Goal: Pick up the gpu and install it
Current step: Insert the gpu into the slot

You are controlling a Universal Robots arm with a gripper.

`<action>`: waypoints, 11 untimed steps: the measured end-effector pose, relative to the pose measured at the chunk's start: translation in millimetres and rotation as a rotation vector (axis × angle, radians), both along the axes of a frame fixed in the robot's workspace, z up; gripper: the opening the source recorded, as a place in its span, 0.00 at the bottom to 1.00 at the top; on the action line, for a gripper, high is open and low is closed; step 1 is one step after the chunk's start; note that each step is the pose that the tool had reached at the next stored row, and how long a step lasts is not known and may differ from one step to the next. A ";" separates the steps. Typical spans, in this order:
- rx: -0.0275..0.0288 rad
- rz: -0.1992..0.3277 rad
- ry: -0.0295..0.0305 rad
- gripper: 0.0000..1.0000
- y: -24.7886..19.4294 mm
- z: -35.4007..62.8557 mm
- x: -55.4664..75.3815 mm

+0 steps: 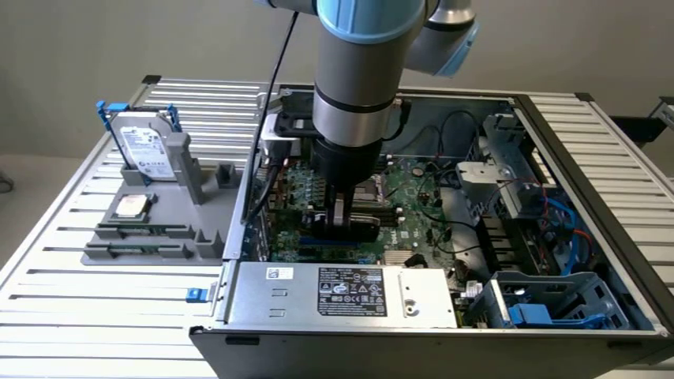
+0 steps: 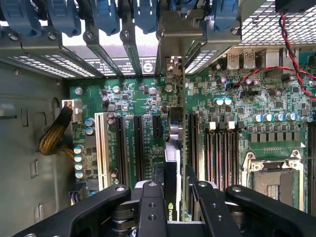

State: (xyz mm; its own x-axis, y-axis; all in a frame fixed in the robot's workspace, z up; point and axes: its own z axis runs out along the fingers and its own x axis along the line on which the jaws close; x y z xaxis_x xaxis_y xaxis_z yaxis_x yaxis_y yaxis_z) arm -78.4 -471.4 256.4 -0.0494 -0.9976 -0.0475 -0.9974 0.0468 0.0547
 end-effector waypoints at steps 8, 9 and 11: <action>0.0008 0.014 0.0000 0.27 0.2 -0.6 0.0; 0.0008 0.017 0.0000 0.27 0.2 -0.8 0.0; 0.0008 0.022 0.0000 0.27 0.3 -1.3 0.0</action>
